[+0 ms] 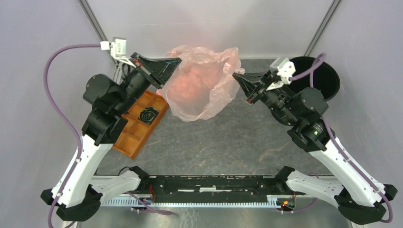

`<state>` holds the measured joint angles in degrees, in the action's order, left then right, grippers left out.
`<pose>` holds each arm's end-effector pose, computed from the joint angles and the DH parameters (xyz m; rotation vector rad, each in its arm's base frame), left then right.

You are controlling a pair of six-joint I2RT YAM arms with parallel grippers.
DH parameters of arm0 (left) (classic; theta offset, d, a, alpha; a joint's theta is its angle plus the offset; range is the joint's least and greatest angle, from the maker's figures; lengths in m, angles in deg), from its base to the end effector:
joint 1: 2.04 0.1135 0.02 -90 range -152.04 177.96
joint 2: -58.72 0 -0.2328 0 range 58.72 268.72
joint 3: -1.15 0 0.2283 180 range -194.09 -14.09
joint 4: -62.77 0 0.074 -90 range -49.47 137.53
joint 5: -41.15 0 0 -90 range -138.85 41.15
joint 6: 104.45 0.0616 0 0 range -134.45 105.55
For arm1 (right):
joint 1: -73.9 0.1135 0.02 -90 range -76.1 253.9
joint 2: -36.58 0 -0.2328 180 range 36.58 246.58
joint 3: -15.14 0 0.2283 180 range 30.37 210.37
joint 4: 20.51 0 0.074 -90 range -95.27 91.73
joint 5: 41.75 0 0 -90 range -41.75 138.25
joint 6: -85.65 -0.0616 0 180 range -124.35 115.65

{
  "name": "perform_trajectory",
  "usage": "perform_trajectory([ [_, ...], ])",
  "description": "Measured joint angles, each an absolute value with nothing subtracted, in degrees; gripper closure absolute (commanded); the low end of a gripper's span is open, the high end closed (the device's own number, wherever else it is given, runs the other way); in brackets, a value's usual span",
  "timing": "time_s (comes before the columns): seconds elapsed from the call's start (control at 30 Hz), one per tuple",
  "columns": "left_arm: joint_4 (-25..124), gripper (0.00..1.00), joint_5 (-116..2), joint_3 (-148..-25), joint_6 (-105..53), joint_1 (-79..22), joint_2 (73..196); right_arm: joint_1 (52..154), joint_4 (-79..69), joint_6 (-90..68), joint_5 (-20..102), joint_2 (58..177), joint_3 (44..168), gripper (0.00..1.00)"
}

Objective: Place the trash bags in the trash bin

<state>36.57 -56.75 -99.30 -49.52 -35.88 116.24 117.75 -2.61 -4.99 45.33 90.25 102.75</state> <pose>0.1543 -0.1136 0.5042 0.1116 1.3608 -1.1118 0.1433 0.1420 0.4660 -0.5286 1.2131 0.6961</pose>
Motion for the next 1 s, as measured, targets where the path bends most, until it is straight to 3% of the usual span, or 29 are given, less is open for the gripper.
perform_trajectory([
  [0.1,42.78,0.98,-55.79,-91.83,-49.47,-35.88,111.69,117.75,-7.18,-4.10,45.83,86.82,97.11,0.99],
  [0.2,44.46,0.98,-50.46,-75.43,-50.15,-35.88,104.70,117.78,-15.57,-4.73,47.47,81.92,80.44,1.00],
  [0.37,33.42,0.98,-46.94,-47.00,-55.38,-35.20,102.88,117.82,-11.14,-10.66,45.16,91.32,59.70,0.99],
  [0.43,26.17,0.98,-47.94,-40.13,-56.71,-35.14,97.33,118.04,-6.18,-11.88,45.35,88.39,53.60,1.00],
  [0.57,23.81,0.98,-46.04,-49.49,-56.08,-35.18,90.45,118.10,-2.48,-9.98,48.94,80.28,59.54,1.00],
  [0.7,28.40,0.98,-45.95,-75.15,-52.64,-35.16,103.39,118.04,-0.65,-5.24,53.11,91.56,87.63,1.00],
  [0.8,34.95,0.98,-51.13,-90.45,-50.20,-35.12,112.30,118.04,-1.21,-2.72,53.18,95.54,100.85,0.99],
  [1.0,46.01,0.98,-56.03,-87.13,-49.13,-35.16,106.45,118.04,-8.08,-1.48,50.95,84.68,95.56,0.99],
])
